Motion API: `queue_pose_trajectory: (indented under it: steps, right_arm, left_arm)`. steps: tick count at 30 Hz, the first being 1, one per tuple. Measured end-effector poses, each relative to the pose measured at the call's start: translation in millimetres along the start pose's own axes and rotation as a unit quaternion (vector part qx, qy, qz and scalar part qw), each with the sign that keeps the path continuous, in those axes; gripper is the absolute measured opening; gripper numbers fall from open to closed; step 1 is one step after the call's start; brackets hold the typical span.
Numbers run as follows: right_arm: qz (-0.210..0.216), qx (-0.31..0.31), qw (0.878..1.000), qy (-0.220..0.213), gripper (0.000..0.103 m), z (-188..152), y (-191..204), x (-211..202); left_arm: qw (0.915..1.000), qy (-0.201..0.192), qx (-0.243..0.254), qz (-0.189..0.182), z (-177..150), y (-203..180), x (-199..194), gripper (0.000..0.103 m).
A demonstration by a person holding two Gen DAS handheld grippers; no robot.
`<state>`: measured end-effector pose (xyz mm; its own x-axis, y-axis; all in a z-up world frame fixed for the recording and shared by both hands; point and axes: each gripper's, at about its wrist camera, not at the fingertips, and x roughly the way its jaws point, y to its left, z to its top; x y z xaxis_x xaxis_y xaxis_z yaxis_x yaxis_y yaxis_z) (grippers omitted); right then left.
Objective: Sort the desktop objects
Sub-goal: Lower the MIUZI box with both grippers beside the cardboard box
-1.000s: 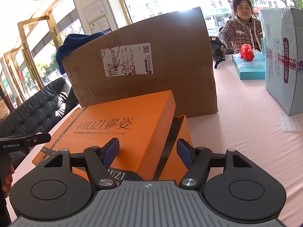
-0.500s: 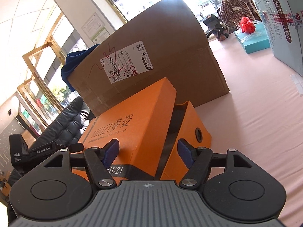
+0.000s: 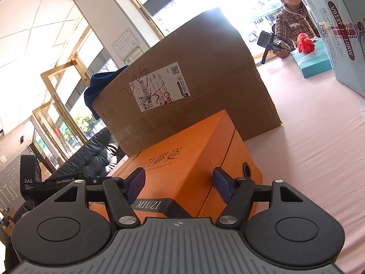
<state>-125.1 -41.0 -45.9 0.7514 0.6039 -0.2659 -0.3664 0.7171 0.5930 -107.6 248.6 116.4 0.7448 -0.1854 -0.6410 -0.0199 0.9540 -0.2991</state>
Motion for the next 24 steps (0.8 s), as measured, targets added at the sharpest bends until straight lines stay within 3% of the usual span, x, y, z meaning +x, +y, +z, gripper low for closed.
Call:
queue_pose_trajectory:
  steps: [6, 13, 24]
  right_arm:
    - [-0.024, 0.008, 1.0, 0.003, 0.065, 1, -4, 1]
    - [-0.016, 0.021, 1.0, -0.004, 0.065, -4, -14, 1]
    - [-0.015, 0.022, 1.0, -0.017, 0.065, -5, -12, -4]
  left_arm:
    - [1.0, 0.003, -0.006, -0.001, 0, -4, -4, 0.103]
    - [0.9994, -0.031, 0.007, -0.011, 3, -11, -25, 0.103]
    - [0.9992, -0.032, 0.018, -0.015, 0, -21, -23, 0.103]
